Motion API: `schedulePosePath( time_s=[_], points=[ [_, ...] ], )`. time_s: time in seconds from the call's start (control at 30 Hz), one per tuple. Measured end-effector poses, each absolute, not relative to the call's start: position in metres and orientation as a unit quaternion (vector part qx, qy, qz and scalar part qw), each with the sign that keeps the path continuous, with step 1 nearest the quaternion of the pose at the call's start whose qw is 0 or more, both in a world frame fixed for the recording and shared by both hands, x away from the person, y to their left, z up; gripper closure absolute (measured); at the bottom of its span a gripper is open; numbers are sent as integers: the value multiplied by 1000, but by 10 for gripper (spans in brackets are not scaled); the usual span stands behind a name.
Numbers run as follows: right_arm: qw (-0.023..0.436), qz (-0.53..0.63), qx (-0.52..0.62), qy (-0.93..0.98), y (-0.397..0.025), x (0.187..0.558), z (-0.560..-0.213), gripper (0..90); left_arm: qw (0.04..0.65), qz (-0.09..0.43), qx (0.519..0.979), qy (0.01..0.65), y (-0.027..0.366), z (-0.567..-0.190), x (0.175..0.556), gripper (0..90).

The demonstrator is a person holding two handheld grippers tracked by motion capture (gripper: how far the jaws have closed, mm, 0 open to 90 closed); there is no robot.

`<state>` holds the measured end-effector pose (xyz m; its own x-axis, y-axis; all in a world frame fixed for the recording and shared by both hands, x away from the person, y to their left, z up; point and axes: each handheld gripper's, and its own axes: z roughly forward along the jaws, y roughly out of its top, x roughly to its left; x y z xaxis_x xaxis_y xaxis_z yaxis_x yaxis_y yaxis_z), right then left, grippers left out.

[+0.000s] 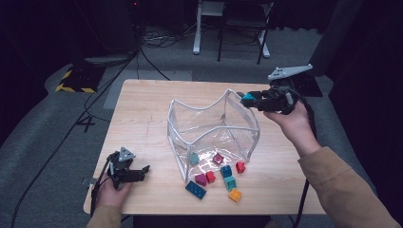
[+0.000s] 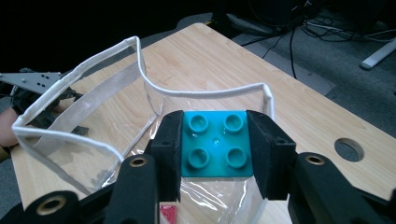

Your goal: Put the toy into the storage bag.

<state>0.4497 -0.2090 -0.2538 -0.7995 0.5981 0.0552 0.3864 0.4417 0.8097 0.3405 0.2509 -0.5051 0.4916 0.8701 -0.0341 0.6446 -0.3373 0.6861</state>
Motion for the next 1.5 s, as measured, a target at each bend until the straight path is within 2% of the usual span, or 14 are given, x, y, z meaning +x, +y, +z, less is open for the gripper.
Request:
schedulePosePath(
  time_s=[0.33, 0.77, 1.5],
  points=[
    [97, 409, 305, 855, -175, 475, -267, 588, 326, 173, 799, 474, 251, -505, 341, 152],
    [62, 288, 300, 907, -126, 496, -292, 589, 327, 173, 799, 474, 251, -505, 341, 152],
    [23, 190, 297, 936, -92, 508, -329, 588, 327, 174, 798, 475, 251, -505, 341, 152]
  ],
)
